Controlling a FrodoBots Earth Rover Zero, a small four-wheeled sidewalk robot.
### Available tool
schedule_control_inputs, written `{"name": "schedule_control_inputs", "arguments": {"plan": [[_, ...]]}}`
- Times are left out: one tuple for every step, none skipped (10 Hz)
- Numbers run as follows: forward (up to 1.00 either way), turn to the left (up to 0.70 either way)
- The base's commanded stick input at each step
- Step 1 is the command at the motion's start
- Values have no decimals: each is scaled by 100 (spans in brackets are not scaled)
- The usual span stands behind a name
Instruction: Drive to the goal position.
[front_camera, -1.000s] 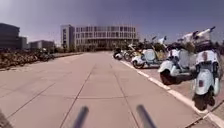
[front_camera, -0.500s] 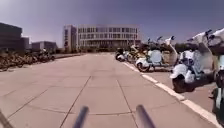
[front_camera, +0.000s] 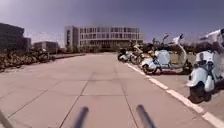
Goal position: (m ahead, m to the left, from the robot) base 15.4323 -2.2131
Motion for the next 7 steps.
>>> {"name": "schedule_control_inputs", "arguments": {"plan": [[68,0],[68,0],[68,0],[68,0],[68,0],[68,0],[68,0]]}}
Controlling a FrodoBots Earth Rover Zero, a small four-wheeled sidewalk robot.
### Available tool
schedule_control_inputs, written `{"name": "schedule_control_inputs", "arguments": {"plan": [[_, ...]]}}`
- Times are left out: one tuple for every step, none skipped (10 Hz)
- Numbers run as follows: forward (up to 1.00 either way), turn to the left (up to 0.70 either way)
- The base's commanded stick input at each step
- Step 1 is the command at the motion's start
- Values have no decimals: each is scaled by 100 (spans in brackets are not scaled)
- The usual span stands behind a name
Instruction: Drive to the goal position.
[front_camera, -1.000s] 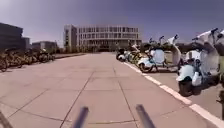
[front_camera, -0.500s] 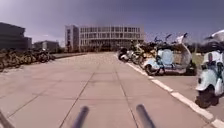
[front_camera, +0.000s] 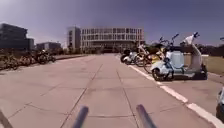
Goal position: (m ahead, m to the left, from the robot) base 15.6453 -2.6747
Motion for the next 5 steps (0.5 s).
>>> {"name": "schedule_control_inputs", "arguments": {"plan": [[68,0],[68,0],[68,0],[68,0],[68,0]]}}
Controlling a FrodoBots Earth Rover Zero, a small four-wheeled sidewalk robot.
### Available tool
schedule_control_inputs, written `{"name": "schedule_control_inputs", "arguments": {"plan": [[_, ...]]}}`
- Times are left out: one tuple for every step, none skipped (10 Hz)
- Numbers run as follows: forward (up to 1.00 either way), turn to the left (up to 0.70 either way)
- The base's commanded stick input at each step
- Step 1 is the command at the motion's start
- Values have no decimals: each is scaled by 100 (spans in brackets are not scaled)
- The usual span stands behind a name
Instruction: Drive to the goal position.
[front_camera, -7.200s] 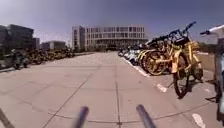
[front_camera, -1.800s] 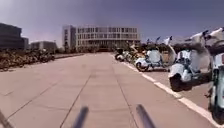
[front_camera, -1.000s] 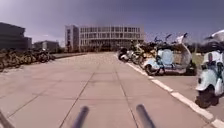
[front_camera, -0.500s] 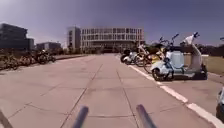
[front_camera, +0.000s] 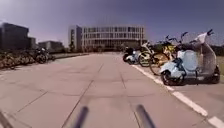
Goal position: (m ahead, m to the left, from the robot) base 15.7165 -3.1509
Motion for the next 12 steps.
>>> {"name": "schedule_control_inputs", "arguments": {"plan": [[68,0],[68,0],[68,0],[68,0],[68,0],[68,0],[68,0],[68,0],[68,0],[68,0],[68,0],[68,0]]}}
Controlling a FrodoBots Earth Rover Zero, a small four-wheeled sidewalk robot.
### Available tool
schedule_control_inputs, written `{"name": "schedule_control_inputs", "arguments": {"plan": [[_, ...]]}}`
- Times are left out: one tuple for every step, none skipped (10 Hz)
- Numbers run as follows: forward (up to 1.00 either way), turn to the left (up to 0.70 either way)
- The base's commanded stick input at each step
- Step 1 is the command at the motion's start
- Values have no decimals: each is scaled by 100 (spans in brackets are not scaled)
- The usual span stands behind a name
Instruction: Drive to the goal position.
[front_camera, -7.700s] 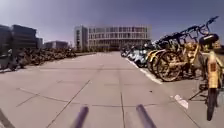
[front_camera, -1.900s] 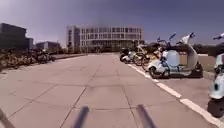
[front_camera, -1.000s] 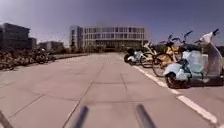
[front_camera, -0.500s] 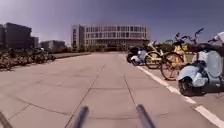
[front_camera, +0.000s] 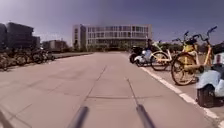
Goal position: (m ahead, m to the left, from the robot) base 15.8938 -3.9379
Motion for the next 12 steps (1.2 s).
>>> {"name": "schedule_control_inputs", "arguments": {"plan": [[68,0],[68,-16],[68,-33],[68,-17],[68,-2],[68,0],[68,0],[68,0],[68,0],[68,0],[68,0],[68,0]]}}
